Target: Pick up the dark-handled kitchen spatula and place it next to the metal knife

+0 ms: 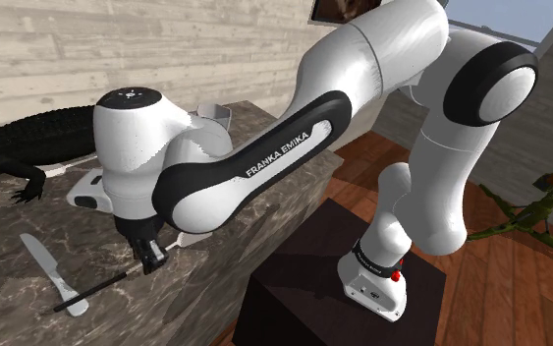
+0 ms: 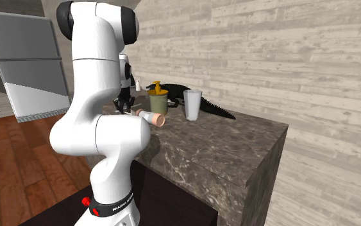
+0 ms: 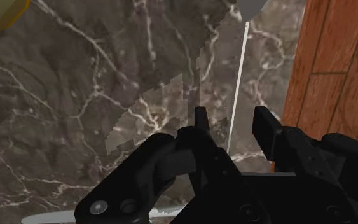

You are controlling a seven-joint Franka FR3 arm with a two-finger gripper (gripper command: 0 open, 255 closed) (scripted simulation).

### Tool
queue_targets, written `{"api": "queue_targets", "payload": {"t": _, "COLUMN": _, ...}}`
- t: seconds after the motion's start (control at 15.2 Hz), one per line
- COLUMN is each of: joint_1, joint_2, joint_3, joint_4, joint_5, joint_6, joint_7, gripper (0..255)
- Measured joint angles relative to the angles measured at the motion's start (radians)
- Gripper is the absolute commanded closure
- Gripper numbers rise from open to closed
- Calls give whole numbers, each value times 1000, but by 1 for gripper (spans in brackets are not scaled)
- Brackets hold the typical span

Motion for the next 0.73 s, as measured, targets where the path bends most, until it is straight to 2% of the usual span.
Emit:
{"api": "queue_targets", "payload": {"t": 0.33, "joint_1": 0, "joint_2": 0, "joint_3": 0, "joint_4": -1, "joint_5": 0, "joint_6": 0, "joint_7": 0, "gripper": 0}}
{"api": "queue_targets", "payload": {"t": 0.73, "joint_1": -4, "joint_2": -62, "joint_3": 1, "joint_4": 43, "joint_5": 8, "joint_6": -105, "joint_7": -5, "gripper": 0}}
